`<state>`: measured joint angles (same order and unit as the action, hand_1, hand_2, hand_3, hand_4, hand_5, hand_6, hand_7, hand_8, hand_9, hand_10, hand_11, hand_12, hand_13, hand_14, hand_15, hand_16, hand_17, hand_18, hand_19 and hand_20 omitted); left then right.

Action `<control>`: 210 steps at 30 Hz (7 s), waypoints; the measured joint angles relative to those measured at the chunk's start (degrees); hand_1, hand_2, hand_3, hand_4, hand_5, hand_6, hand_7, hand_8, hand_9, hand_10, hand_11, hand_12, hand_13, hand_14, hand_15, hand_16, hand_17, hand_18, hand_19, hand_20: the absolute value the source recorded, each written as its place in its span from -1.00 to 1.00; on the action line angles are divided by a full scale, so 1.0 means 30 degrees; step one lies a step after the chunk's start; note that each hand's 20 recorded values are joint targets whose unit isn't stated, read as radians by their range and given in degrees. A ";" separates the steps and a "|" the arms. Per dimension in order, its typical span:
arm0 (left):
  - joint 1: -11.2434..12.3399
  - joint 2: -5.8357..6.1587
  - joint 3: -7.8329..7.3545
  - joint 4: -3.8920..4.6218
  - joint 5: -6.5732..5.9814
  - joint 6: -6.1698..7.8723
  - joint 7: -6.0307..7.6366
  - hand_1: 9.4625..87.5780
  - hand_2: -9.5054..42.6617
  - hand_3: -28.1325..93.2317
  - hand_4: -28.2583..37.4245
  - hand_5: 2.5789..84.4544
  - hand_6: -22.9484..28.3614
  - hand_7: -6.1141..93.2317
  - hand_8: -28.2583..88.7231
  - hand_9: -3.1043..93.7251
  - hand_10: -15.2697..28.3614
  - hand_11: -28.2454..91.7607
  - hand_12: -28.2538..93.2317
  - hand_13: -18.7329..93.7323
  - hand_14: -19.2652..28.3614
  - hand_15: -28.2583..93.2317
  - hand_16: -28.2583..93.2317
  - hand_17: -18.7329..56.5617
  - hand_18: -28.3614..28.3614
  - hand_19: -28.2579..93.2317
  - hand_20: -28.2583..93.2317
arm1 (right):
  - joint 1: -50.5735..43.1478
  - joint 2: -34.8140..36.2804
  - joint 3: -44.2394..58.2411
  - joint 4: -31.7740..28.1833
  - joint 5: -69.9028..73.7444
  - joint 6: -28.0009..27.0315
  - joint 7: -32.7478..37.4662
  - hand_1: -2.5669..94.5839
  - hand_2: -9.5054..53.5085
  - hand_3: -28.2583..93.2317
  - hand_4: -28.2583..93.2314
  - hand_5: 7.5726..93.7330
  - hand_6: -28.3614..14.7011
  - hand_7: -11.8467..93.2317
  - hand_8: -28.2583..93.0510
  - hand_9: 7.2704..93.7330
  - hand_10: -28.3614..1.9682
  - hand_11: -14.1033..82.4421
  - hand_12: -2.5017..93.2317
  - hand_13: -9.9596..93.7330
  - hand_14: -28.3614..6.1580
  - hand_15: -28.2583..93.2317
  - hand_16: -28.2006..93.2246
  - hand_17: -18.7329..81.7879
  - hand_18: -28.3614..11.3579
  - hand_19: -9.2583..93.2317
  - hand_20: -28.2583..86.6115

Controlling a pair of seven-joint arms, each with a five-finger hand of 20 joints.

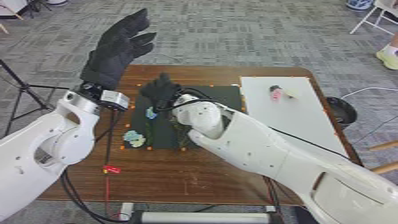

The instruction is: Arrange flowers

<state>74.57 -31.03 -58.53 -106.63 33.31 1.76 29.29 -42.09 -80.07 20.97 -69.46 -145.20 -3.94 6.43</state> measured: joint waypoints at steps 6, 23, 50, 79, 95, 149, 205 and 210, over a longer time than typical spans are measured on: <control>0.0188 0.0000 -0.0069 -0.0006 -0.0003 -0.0007 0.0016 -0.53 -0.79 0.55 -0.91 -0.48 -0.04 -0.56 -0.65 -0.56 0.16 -0.32 -0.22 -0.38 0.36 -0.16 -0.43 -0.79 0.66 0.05 -0.35 | -0.0109 0.0210 0.0067 0.0110 -0.0463 -0.0959 -0.0464 -0.12 -1.00 0.90 -1.00 -0.21 0.51 -0.22 -0.80 -0.03 0.68 -0.41 -0.66 0.05 0.28 0.73 -0.15 -0.24 -0.39 0.68 0.36; -0.0056 -0.0200 0.0148 0.0148 -0.0008 -0.0062 0.0029 -0.53 -0.79 0.55 -0.91 -0.47 -0.02 -0.55 -0.65 -0.55 0.18 -0.30 -0.22 -0.37 0.39 -0.14 -0.43 -0.78 0.69 -0.02 -0.34 | -0.0772 0.0288 0.0745 0.0269 -0.1159 -0.0831 -0.2508 -0.12 -1.00 0.86 -1.00 -0.57 0.31 -0.26 -0.78 -0.43 0.29 -0.30 -0.58 0.08 0.24 0.82 -0.21 -0.23 -0.39 0.70 0.39; 0.0123 -0.0218 -0.0005 0.0098 -0.0003 -0.0101 0.0091 -0.53 -0.79 0.55 -0.91 -0.47 -0.02 -0.55 -0.65 -0.54 0.19 -0.30 -0.24 -0.37 0.41 -0.17 -0.42 -0.74 0.66 -0.16 -0.32 | -0.0415 0.0244 -0.1351 0.1060 -0.0747 0.2400 0.0975 0.18 -1.00 0.70 -1.00 0.20 0.50 0.26 -0.47 0.53 0.52 -0.20 0.09 0.43 0.45 0.73 0.04 0.02 -0.40 0.83 0.41; 0.2716 -0.0061 -0.2154 -0.0616 -0.0011 0.0192 0.0086 -0.53 -0.78 0.55 -0.91 -0.47 -0.03 -0.57 -0.65 -0.55 0.17 -0.32 -0.22 -0.38 0.37 -0.21 -0.39 -0.78 0.66 -0.02 -0.29 | 0.0206 0.1972 -0.2154 -0.0296 0.0068 0.4079 0.0896 0.12 -1.00 0.81 -1.00 0.41 0.52 0.19 -0.44 0.71 0.57 -0.22 0.10 0.50 0.41 0.73 0.06 0.07 -0.49 0.88 0.41; 0.3091 -0.0072 -0.2468 -0.0625 -0.0003 0.0160 -0.0109 -0.54 -0.78 0.54 -0.90 -0.48 -0.04 -0.57 -0.65 -0.55 0.14 -0.30 -0.22 -0.37 0.35 -0.10 -0.44 -0.78 0.68 0.11 -0.33 | -0.0266 0.3509 -0.1980 -0.1763 0.0024 0.2306 0.0855 0.06 -1.00 0.86 -1.00 0.49 0.54 0.16 -0.45 0.77 0.55 -0.27 0.09 0.51 0.38 0.73 0.07 0.07 -0.51 0.89 0.40; 0.0917 0.0420 -0.0510 -0.0381 0.0000 0.0160 -0.0005 -0.54 -0.79 0.54 -0.89 -0.49 -0.05 -0.60 -0.63 -0.55 0.13 -0.39 -0.16 -0.37 0.32 -0.27 -0.35 -0.74 0.61 -0.03 -0.29 | -0.1922 0.0819 0.0165 -0.6277 0.0715 -0.3417 0.0195 -0.43 -1.00 0.73 -1.00 -0.42 0.15 -0.53 -0.67 -0.21 0.01 -0.50 -0.61 0.34 0.01 0.87 -0.16 -0.07 -0.79 0.90 0.41; -0.0941 -0.1053 0.0807 0.0488 0.0098 -0.1047 -0.0064 -0.53 -0.79 0.56 -0.93 -0.46 -0.01 -0.51 -0.68 -0.54 0.20 -0.23 -0.28 -0.37 0.41 -0.05 -0.49 -0.80 0.74 0.15 -0.42 | -0.4097 -0.0712 -0.0186 -0.3859 -0.0234 -0.1471 0.3018 -0.20 -1.00 0.58 -1.00 -0.04 0.20 -0.30 -0.71 0.11 0.18 -0.15 -0.43 0.44 0.32 0.89 -0.08 0.05 -0.56 0.97 0.47; -0.0950 -0.1054 0.0843 0.0489 0.0097 -0.1046 -0.0050 -0.52 -0.79 0.56 -0.93 -0.45 -0.01 -0.51 -0.68 -0.54 0.20 -0.22 -0.28 -0.37 0.41 -0.04 -0.49 -0.80 0.75 0.16 -0.42 | -0.4098 -0.0772 -0.0427 -0.3765 -0.0224 -0.0604 0.3221 -0.21 -1.00 0.58 -1.00 -0.03 0.21 -0.30 -0.71 0.15 0.21 -0.13 -0.43 0.47 0.34 0.89 -0.09 0.06 -0.56 0.98 0.47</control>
<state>71.72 -34.20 -56.00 -105.16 33.60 -1.38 29.14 -54.39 -82.38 19.68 -80.75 -145.87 -5.76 16.10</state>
